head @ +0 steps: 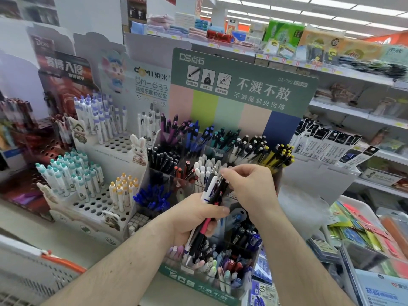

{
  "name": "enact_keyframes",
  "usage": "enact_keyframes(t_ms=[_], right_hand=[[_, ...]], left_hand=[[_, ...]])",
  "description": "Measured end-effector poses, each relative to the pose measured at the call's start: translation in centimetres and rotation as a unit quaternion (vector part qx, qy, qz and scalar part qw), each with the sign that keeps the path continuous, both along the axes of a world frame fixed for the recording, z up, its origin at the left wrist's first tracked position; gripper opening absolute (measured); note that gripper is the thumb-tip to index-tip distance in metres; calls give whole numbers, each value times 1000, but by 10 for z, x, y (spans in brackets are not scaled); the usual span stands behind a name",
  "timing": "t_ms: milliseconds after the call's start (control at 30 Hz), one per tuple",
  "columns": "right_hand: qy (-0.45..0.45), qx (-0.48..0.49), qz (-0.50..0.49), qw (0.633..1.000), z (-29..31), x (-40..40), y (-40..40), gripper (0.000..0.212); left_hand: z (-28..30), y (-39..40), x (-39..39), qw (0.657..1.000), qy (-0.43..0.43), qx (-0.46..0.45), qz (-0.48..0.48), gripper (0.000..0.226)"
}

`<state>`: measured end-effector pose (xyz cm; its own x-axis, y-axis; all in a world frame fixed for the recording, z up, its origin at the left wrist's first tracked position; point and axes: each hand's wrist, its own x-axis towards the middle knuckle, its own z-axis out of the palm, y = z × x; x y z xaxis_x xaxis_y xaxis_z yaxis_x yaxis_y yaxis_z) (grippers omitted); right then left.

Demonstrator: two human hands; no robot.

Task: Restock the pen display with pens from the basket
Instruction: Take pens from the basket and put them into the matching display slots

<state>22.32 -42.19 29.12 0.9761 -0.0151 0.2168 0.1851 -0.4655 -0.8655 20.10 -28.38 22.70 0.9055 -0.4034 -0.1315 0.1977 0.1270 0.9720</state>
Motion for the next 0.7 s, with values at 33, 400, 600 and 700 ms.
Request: enact_keyframes(t_ms=[33, 400, 600, 700], right_hand=[[5, 31, -12, 999, 1, 0, 0, 24], [-29, 298, -174, 938, 11, 7, -11, 19], [4, 341, -166, 925, 1, 3, -5, 16], [36, 354, -149, 923, -3, 2, 0, 13]], left_hand=[[0, 2, -1, 1000, 4, -2, 0, 21], [-1, 21, -7, 965, 82, -223, 109, 18], [5, 25, -10, 922, 75, -346, 157, 12], [5, 29, -10, 913, 44, -375, 153, 14]])
